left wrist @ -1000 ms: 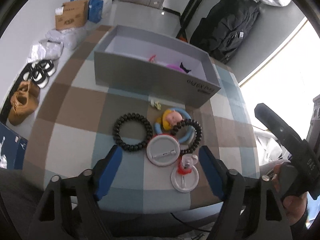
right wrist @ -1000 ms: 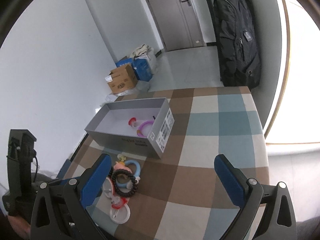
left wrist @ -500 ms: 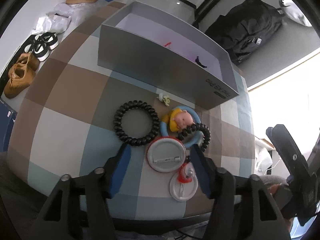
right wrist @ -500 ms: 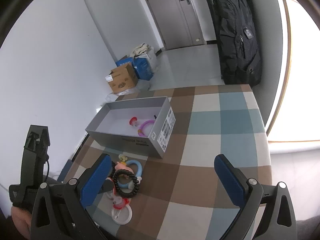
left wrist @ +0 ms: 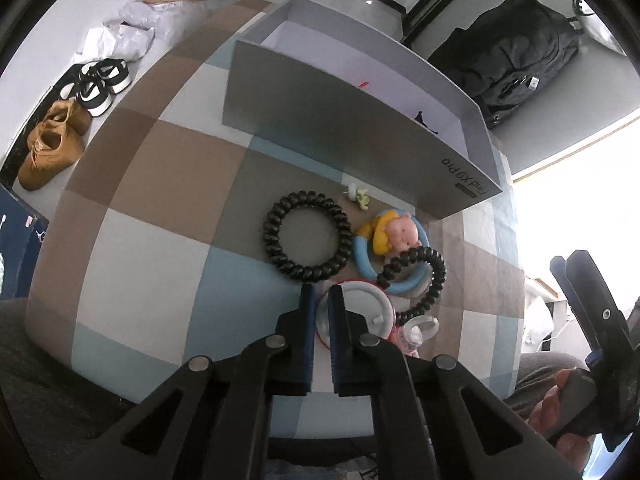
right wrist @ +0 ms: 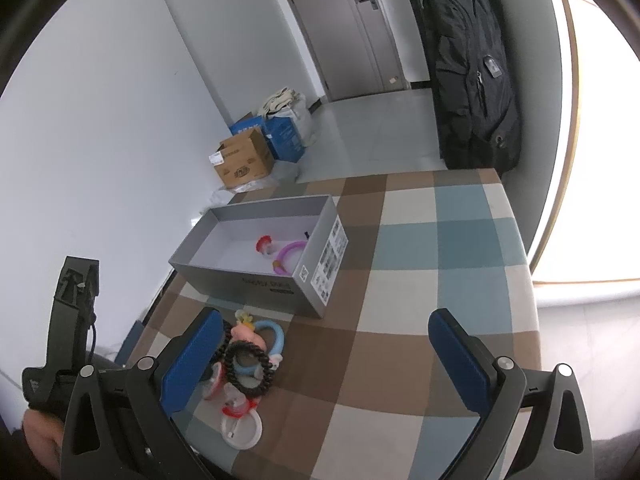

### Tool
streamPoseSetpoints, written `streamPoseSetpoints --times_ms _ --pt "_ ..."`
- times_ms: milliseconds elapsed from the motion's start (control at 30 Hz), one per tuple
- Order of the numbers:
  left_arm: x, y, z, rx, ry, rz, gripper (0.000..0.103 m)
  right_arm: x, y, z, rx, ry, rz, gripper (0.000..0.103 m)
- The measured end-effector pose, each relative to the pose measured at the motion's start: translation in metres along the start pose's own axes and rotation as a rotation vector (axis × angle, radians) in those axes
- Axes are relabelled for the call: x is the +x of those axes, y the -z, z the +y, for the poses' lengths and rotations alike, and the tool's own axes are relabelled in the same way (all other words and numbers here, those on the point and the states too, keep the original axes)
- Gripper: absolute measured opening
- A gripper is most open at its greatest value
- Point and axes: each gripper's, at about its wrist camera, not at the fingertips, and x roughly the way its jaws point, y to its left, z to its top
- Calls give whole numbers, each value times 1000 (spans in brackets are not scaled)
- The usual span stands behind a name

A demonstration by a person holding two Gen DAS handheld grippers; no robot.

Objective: Organize jewelry
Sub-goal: 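Grasp the clear-capped red pacifier with the right tool while the left grasps the black bracelet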

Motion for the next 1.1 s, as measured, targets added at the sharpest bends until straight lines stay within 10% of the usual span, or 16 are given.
streamPoseSetpoints --times_ms 467,1100 --pt "-12 -3 17 -55 83 -22 1 15 43 34 -63 -168 188 100" --pt "-25 -12 29 -33 81 -91 37 51 52 63 -135 -119 254 16"
